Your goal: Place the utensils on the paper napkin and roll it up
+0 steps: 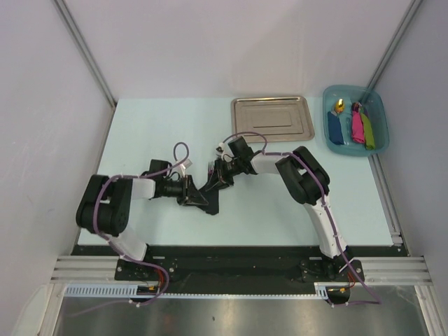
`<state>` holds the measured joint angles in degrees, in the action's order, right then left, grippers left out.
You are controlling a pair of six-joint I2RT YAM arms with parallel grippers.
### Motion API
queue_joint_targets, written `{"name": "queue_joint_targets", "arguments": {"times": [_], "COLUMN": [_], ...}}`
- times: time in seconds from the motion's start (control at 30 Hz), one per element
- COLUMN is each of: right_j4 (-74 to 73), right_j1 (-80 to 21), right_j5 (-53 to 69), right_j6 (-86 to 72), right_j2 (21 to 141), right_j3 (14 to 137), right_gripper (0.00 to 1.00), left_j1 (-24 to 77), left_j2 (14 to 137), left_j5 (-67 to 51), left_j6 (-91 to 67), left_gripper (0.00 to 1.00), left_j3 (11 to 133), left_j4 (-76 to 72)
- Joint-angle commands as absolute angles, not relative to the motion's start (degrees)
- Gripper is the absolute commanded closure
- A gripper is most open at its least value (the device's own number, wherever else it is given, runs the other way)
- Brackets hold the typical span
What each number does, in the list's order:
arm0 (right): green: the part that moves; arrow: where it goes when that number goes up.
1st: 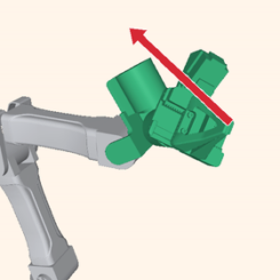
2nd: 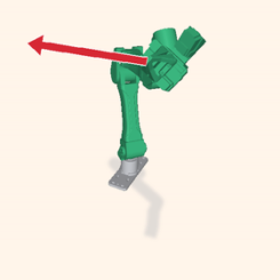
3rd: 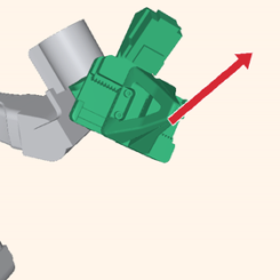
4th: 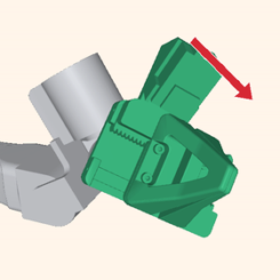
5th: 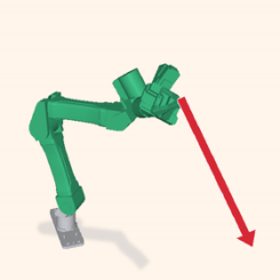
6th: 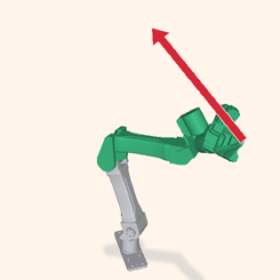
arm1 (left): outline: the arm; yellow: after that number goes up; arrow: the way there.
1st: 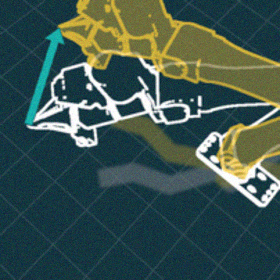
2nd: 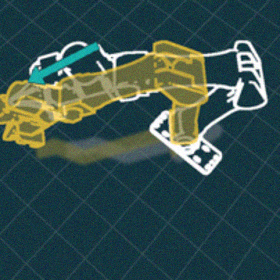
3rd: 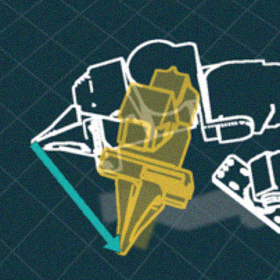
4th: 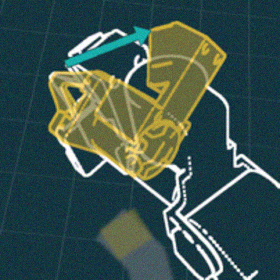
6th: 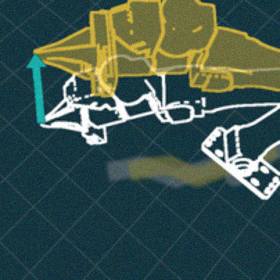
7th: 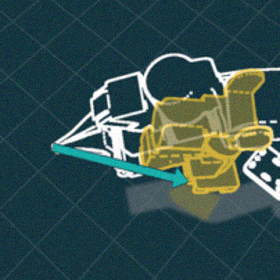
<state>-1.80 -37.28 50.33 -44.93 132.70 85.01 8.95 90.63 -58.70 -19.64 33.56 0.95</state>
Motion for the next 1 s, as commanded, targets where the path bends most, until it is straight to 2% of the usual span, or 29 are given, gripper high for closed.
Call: {"name": "queue_joint_targets", "arguments": {"times": [0.0, 0.17, 0.4, 0.67, 0.97], "right_j4": [-6.1, -5.8, -6.6, -1.4, -1.7], "right_j1": [-37.4, -37.4, -37.4, -39.6, -40.4], "right_j5": [43.2, 43.4, 43.9, 46.9, 46.8], "right_j6": [-42.3, -41.2, -40.4, -43.3, -42.6], "right_j2": [135.1, 133.3, 130.7, 122.7, 125.2], "right_j3": [84.9, 85.3, 86.6, 78.0, 76.8], "right_gripper": [0.82, 0.81, 0.78, 0.74, 0.75], "left_j1": [6.2, 3.4, 3.4, 3.3, 3.3], "left_j2": [99.7, 105.8, 105.7, 106.3, 105.5], "left_j5": [-58.6, -54.1, -52.3, -51.5, -51.5], "left_j6": [-20.7, -18.7, -18.5, -17.3, -17.2], "left_gripper": [0.76, 0.79, 0.82, 0.85, 0.85], "left_j3": [36.8, 38.4, 38.1, 38.7, 38.7], "left_j4": [-0.4, 5.1, 6.1, 7.5, 7.5]}}
